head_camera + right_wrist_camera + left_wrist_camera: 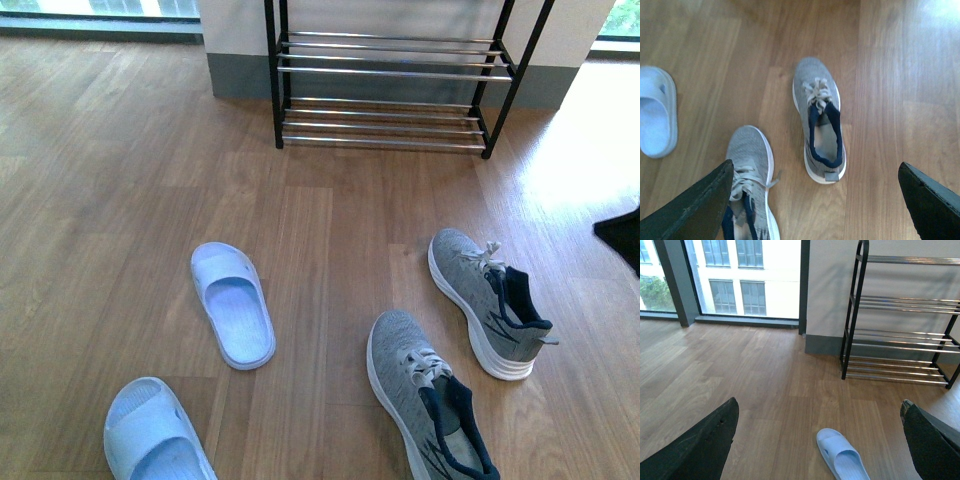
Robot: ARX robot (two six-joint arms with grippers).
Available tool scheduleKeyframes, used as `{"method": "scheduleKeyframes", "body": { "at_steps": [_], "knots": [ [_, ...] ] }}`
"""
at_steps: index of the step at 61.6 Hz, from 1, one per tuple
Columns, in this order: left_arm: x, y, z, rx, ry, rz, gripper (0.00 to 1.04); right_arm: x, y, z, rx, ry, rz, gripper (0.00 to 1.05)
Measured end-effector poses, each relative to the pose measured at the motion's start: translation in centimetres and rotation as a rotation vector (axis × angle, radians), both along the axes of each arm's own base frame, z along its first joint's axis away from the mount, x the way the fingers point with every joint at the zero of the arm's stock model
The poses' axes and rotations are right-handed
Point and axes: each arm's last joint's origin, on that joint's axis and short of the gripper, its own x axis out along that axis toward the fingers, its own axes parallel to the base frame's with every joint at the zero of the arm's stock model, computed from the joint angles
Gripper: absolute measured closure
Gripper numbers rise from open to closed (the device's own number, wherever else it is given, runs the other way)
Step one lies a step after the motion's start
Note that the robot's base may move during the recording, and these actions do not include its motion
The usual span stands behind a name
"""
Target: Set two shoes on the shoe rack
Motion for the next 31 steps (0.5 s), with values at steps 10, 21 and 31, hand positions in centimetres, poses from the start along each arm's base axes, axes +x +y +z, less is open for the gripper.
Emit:
{"method": "scheduleKeyframes", "body": {
  "at_steps": [10, 21, 31],
  "knots": [
    [0.0, 0.0, 0.0, 0.000, 0.000, 0.000, 0.09, 4.0, -1.0, -6.3, -0.020, 0.134, 0.032, 0.09],
    [0.0, 0.0, 0.0, 0.000, 0.000, 0.000, 0.09, 7.8, -2.4, -11.8, -0.045, 0.221, 0.020, 0.09],
    [0.0, 0.0, 0.0, 0.000, 0.000, 0.000, 0.09, 10.5, -3.7, -14.6, -0.057, 0.265, -0.001, 0.09]
  ]
}}
